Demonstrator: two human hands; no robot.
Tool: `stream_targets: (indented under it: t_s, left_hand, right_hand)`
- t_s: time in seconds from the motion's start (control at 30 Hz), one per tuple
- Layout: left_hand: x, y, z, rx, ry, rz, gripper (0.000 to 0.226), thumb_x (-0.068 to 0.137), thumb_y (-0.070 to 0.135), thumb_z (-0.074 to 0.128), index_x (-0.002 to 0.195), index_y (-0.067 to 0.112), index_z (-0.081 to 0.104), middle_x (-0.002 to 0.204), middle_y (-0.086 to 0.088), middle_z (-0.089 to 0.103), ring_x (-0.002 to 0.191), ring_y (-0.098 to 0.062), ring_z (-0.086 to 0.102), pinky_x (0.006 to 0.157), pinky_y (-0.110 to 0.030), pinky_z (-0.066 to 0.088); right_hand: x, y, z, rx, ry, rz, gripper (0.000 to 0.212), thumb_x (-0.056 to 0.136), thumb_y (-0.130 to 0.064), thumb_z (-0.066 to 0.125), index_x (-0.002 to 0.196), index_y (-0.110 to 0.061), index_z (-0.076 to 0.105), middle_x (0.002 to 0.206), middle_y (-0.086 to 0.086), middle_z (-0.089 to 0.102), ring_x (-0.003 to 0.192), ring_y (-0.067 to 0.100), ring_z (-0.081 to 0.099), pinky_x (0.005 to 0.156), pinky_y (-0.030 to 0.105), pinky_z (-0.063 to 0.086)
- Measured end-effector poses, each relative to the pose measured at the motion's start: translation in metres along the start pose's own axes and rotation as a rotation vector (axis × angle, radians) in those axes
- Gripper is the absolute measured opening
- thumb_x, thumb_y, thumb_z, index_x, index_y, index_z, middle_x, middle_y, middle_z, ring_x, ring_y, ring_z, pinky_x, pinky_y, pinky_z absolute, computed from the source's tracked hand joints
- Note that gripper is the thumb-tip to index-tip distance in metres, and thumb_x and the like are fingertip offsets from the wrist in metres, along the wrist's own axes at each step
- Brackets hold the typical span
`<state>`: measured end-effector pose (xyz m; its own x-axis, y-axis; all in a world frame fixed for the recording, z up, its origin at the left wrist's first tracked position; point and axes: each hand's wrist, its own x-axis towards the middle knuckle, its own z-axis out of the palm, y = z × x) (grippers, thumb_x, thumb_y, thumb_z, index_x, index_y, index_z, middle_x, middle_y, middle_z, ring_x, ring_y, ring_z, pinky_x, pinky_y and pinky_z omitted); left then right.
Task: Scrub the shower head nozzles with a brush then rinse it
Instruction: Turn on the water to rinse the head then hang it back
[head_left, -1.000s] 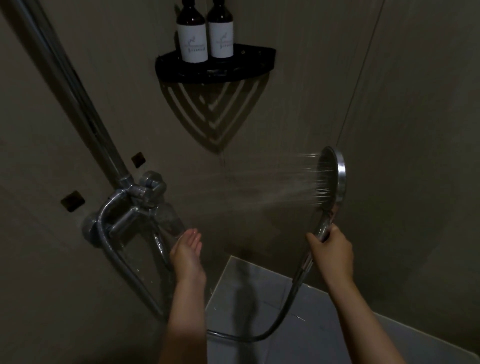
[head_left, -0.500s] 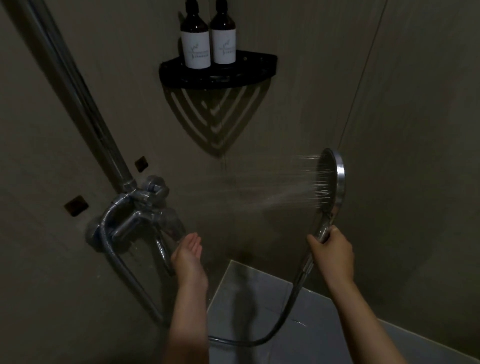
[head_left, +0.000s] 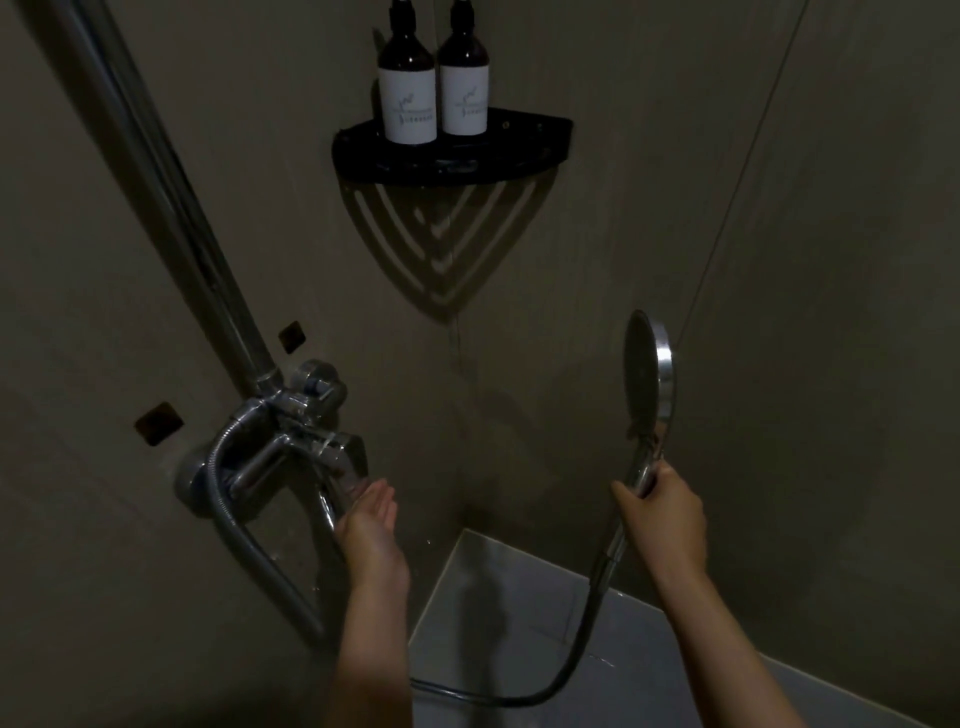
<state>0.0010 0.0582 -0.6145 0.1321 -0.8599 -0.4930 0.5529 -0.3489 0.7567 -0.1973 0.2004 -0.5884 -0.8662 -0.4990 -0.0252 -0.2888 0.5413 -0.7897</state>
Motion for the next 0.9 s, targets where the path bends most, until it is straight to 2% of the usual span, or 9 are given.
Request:
stream_targets:
  t_s: [0.07, 0.23, 0.33, 0.43, 0.5, 0.57, 0.67, 0.8, 0.9]
  left_hand:
    - [0.001, -0.001, 0.001, -0.024, 0.003, 0.009, 0.038, 0.093, -0.003, 0.040, 0.131, -0.006, 0.045, 0.115, -0.017, 0.053, 0.127, -0.034, 0.047, 0.099, -0.028, 0.038]
    - [0.004, -0.001, 0.002, -0.019, 0.023, 0.015, 0.034, 0.092, -0.002, 0.042, 0.124, 0.002, 0.051, 0.111, -0.013, 0.055, 0.124, -0.032, 0.051, 0.095, -0.030, 0.041]
    - [0.003, -0.001, 0.004, -0.041, 0.050, 0.007, 0.036, 0.091, -0.004, 0.043, 0.126, -0.003, 0.050, 0.101, -0.011, 0.059, 0.123, -0.033, 0.051, 0.093, -0.030, 0.042]
    - [0.006, -0.003, 0.004, -0.056, 0.055, 0.020, 0.029, 0.091, -0.003, 0.045, 0.117, 0.001, 0.056, 0.087, -0.002, 0.059, 0.123, -0.032, 0.052, 0.081, -0.024, 0.046]
    - [0.006, -0.003, 0.004, -0.055, 0.061, 0.026, 0.025, 0.090, -0.003, 0.045, 0.111, 0.001, 0.059, 0.091, -0.004, 0.061, 0.122, -0.031, 0.053, 0.078, -0.021, 0.046]
    - [0.004, -0.003, 0.005, -0.043, 0.072, 0.023, 0.028, 0.091, -0.004, 0.043, 0.115, -0.002, 0.057, 0.106, -0.013, 0.063, 0.121, -0.030, 0.053, 0.086, -0.025, 0.045]
    - [0.002, -0.003, 0.005, -0.030, 0.074, 0.031, 0.023, 0.091, -0.004, 0.043, 0.106, 0.000, 0.060, 0.089, -0.004, 0.061, 0.113, -0.026, 0.054, 0.090, -0.028, 0.042]
    - [0.003, -0.002, 0.005, -0.042, 0.070, 0.030, 0.022, 0.090, -0.004, 0.044, 0.083, 0.013, 0.058, 0.084, 0.000, 0.058, 0.105, -0.023, 0.054, 0.079, -0.021, 0.046]
    - [0.004, -0.003, 0.004, -0.048, 0.051, 0.031, 0.021, 0.091, -0.003, 0.044, 0.100, 0.007, 0.059, 0.088, -0.001, 0.058, 0.111, -0.024, 0.054, 0.081, -0.022, 0.046]
  right_hand:
    - [0.000, -0.003, 0.003, 0.000, -0.005, -0.005, 0.015, 0.082, -0.019, 0.067, 0.093, -0.010, 0.061, 0.091, 0.014, 0.069, 0.090, 0.034, 0.064, 0.069, 0.029, 0.042]
    - [0.003, -0.005, 0.009, -0.016, -0.002, -0.023, 0.020, 0.080, -0.018, 0.067, 0.098, -0.009, 0.063, 0.094, 0.015, 0.070, 0.093, 0.035, 0.065, 0.071, 0.032, 0.044]
    - [0.005, -0.005, 0.013, -0.012, -0.022, -0.001, 0.024, 0.080, -0.019, 0.068, 0.101, -0.009, 0.063, 0.096, 0.015, 0.070, 0.094, 0.035, 0.064, 0.077, 0.036, 0.050]
    - [0.005, -0.004, 0.014, -0.005, -0.027, 0.010, 0.023, 0.080, -0.019, 0.067, 0.100, -0.010, 0.063, 0.096, 0.015, 0.069, 0.093, 0.035, 0.064, 0.078, 0.039, 0.051]
    - [0.005, -0.005, 0.014, -0.003, -0.023, 0.009, 0.024, 0.080, -0.019, 0.067, 0.101, -0.010, 0.064, 0.097, 0.015, 0.069, 0.094, 0.035, 0.064, 0.077, 0.037, 0.049]
    - [0.005, -0.006, 0.013, 0.002, -0.026, 0.001, 0.023, 0.080, -0.018, 0.067, 0.101, -0.010, 0.063, 0.097, 0.015, 0.069, 0.094, 0.034, 0.064, 0.077, 0.036, 0.048]
    - [0.004, -0.006, 0.012, -0.002, -0.018, -0.010, 0.024, 0.080, -0.018, 0.067, 0.102, -0.009, 0.063, 0.097, 0.015, 0.069, 0.094, 0.035, 0.064, 0.076, 0.035, 0.048]
    - [0.004, -0.004, 0.010, -0.021, 0.002, -0.009, 0.023, 0.079, -0.019, 0.068, 0.100, -0.011, 0.063, 0.095, 0.016, 0.069, 0.093, 0.036, 0.064, 0.076, 0.037, 0.049]
    - [0.004, -0.004, 0.009, -0.016, -0.006, -0.005, 0.021, 0.079, -0.019, 0.068, 0.097, -0.012, 0.063, 0.094, 0.016, 0.069, 0.092, 0.037, 0.064, 0.079, 0.042, 0.052]
